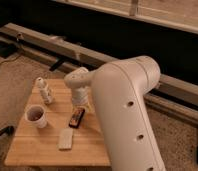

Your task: Push the eraser across the table

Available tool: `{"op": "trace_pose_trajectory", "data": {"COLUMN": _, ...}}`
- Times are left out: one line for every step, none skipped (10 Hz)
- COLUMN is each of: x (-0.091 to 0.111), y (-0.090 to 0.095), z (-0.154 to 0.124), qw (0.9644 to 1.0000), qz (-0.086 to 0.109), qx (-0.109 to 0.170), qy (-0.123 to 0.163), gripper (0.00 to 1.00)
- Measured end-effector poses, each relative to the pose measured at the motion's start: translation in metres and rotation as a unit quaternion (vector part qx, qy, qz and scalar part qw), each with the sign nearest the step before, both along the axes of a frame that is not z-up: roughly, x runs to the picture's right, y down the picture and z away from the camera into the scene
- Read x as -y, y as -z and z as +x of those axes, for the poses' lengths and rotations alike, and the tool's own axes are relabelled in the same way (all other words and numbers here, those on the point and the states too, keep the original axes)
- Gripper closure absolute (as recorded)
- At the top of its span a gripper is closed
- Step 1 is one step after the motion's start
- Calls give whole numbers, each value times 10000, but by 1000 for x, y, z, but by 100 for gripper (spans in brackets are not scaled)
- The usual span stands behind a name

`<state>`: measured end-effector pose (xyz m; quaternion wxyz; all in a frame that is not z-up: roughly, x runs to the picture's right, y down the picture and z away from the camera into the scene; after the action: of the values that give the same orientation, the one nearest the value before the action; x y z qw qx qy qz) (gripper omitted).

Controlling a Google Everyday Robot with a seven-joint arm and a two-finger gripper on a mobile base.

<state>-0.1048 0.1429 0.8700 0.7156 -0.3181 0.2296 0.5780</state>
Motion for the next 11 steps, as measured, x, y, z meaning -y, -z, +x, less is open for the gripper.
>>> {"op": "trace_pose_trajectory", "data": {"x": 0, "y": -1, "z": -4, "qw": 10000, "qz": -8, "qx": 28, "qy": 40, "gripper": 31}}
{"op": "trace_pose_trajectory", "data": {"x": -1, "y": -2, "z": -8, "qw": 10000, "qz": -16, "qx": 45, "qy": 78, "gripper": 31}}
{"op": "trace_pose_trajectory", "data": {"x": -2, "y": -4, "z": -11, "qw": 9999, "qz": -33, "qx": 58, "qy": 124, "gripper": 31}}
{"op": "trace_pose_trajectory", "data": {"x": -3, "y": -6, "z": -14, "qw": 9998, "qz": -43, "qx": 64, "qy": 157, "gripper": 31}}
{"op": "trace_pose_trajectory", "data": {"x": -5, "y": -7, "z": -16, "qw": 9998, "qz": -58, "qx": 64, "qy": 187, "gripper": 31}}
{"op": "trace_pose_trajectory", "data": {"x": -8, "y": -10, "z": -18, "qw": 9997, "qz": -81, "qx": 51, "qy": 224, "gripper": 31}}
{"op": "trace_pose_trajectory", "data": {"x": -11, "y": -13, "z": -17, "qw": 9996, "qz": -106, "qx": 20, "qy": 269, "gripper": 31}}
{"op": "trace_pose_trajectory", "data": {"x": -13, "y": -15, "z": -17, "qw": 9995, "qz": -122, "qx": -12, "qy": 295, "gripper": 31}}
{"op": "trace_pose_trajectory", "data": {"x": -15, "y": -18, "z": -16, "qw": 9994, "qz": -131, "qx": -74, "qy": 307, "gripper": 31}}
{"op": "trace_pose_trajectory", "data": {"x": -16, "y": -19, "z": -15, "qw": 9993, "qz": -142, "qx": -122, "qy": 321, "gripper": 31}}
{"op": "trace_pose_trajectory", "data": {"x": -17, "y": -21, "z": -9, "qw": 9992, "qz": -143, "qx": -199, "qy": 316, "gripper": 31}}
